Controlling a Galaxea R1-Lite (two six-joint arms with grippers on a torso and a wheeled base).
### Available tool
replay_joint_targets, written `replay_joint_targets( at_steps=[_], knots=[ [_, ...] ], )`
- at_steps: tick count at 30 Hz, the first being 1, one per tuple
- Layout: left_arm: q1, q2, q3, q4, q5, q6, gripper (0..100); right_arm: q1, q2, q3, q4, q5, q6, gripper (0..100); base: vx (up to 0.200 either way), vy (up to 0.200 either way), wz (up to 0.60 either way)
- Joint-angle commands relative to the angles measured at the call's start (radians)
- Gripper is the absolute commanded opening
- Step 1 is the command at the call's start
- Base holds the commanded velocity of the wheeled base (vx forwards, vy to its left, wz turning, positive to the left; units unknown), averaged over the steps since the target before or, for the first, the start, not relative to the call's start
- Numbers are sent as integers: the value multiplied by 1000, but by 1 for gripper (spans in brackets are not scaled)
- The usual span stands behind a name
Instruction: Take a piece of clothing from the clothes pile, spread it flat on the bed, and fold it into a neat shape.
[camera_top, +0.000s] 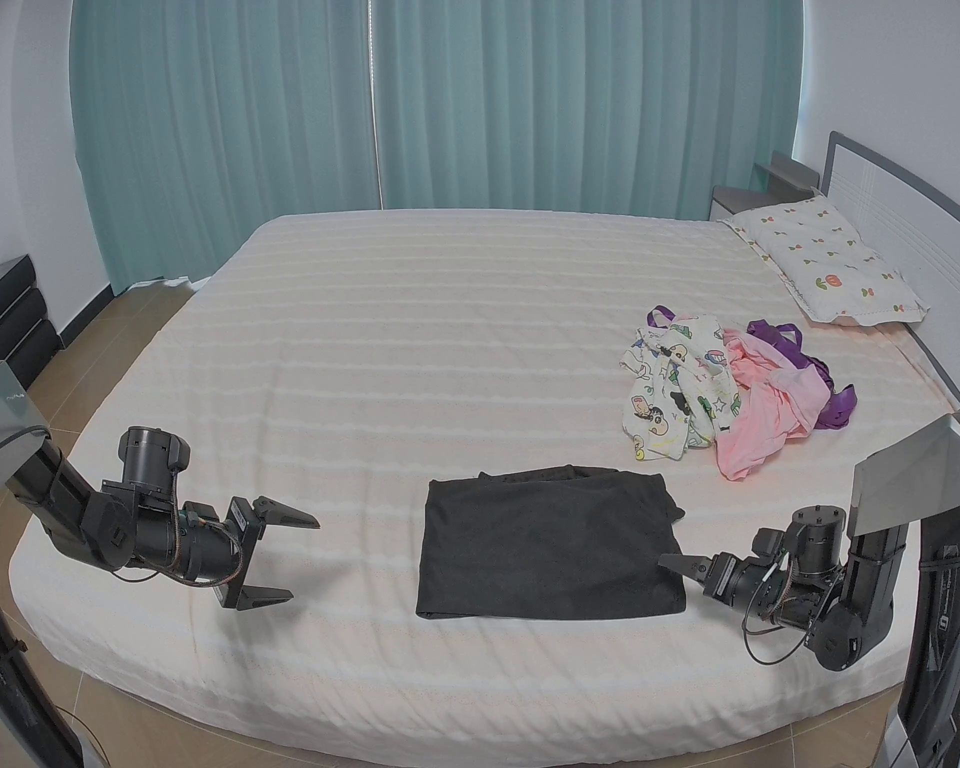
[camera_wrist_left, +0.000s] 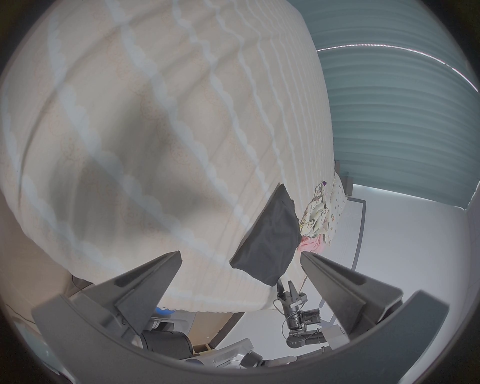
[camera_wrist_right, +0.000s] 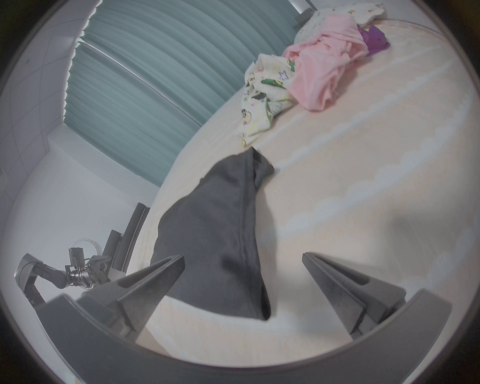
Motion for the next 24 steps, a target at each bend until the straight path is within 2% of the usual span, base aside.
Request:
replay_joint_targets(
  at_steps=[1,5,10,14,21,24],
  knots=[
    [0,0,-1,-1,0,0,100,-7,26,-94,-11,-11,-5,100,0,0,0],
    [0,0,1,-1,0,0,100,13,42,-161,6,-11,-16,100,0,0,0],
    [0,0,1,-1,0,0,100,19,63,-275,143,-11,-60,100,0,0,0],
    [0,0,1,-1,0,0,100,59,82,-344,190,-11,-68,100,0,0,0],
    [0,0,1,-1,0,0,100,128,114,-387,200,-8,-82,100,0,0,0],
    [0,0,-1,-1,0,0,100,128,123,-395,200,-6,-90,100,0,0,0]
  ],
)
